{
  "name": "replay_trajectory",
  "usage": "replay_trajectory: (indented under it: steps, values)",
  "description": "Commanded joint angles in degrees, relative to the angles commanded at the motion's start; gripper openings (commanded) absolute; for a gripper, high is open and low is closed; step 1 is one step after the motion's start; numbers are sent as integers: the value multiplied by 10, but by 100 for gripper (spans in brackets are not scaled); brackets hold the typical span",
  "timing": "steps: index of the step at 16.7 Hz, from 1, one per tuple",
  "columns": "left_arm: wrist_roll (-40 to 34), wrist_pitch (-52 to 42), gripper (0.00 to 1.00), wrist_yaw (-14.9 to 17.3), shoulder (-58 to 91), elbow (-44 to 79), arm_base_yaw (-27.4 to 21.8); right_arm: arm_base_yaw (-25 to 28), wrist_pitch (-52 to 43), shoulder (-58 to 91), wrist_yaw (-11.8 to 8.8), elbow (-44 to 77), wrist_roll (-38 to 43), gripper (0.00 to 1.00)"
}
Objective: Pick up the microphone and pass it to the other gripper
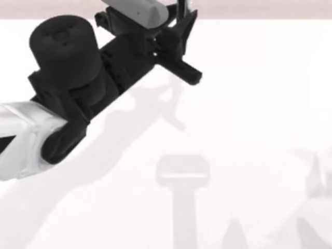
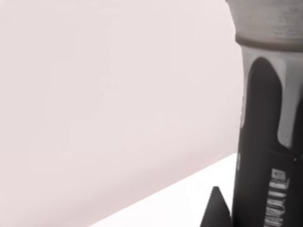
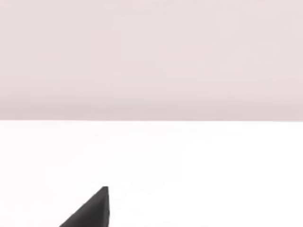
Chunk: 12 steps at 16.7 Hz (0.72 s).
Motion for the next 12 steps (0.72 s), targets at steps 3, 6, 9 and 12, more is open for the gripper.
replay_trajectory:
  steps: [3, 6, 9, 12]
  values:
    - [0, 0, 0, 0, 0, 0, 0, 32, 13, 38, 5, 27, -2, 100]
    - [0, 0, 0, 0, 0, 0, 0, 98, 42, 129, 18, 87, -4, 100]
    - [0, 0, 0, 0, 0, 0, 0, 179, 87, 259, 36, 170, -5, 100]
    - [0, 0, 0, 0, 0, 0, 0, 265, 139, 398, 55, 262, -6, 100]
